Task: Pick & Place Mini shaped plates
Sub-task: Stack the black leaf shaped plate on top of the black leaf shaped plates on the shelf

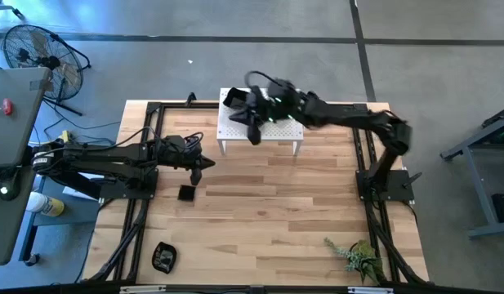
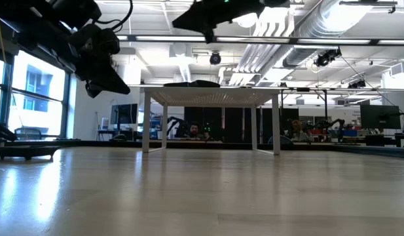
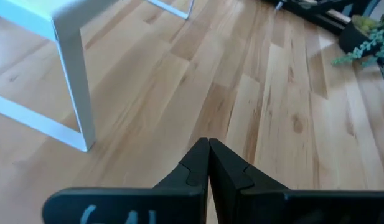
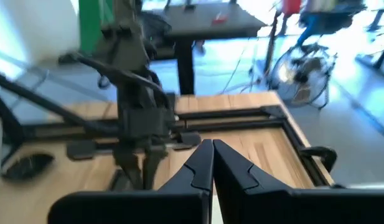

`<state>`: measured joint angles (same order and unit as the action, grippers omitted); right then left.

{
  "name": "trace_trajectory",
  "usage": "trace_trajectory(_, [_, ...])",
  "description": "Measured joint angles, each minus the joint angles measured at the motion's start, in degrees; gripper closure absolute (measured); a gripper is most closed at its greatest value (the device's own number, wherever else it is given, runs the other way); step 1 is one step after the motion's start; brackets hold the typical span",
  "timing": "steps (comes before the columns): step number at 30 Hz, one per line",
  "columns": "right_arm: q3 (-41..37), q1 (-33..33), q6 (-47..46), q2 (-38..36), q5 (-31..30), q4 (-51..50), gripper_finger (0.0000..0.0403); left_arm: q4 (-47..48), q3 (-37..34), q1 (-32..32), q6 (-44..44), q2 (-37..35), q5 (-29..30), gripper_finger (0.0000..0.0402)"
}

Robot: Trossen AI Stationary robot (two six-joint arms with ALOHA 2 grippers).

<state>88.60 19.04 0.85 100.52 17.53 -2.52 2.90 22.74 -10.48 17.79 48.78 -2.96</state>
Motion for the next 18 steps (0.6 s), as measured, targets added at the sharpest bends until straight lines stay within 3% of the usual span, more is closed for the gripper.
trace_trajectory(5, [-18.04, -1.2, -4.64, -13.45, -8.62, 6.51, 0.0402, 2.84, 0.52, 0.04, 0.66, 0.01, -5.66, 0.0397])
trace_trajectory(9, [-29.28, -1.22, -7.86, -24.84, -14.17, 6.76, 0.0402, 13.37, 5.34, 2.55, 0.43, 0.02, -9.4, 0.0397])
trace_trajectory(13, [-37.79, -1.22, -12.14, -34.64, -18.33, 7.33, 0.0402, 25.98, 10.16, 7.73, -2.46, 0.02, -9.82, 0.0397])
trace_trajectory(18, [-44.8, -1.22, -14.74, -43.54, -20.78, 7.59, 0.0402, 34.02, 11.43, 15.11, 0.03, 1.27, -13.9, 0.0385])
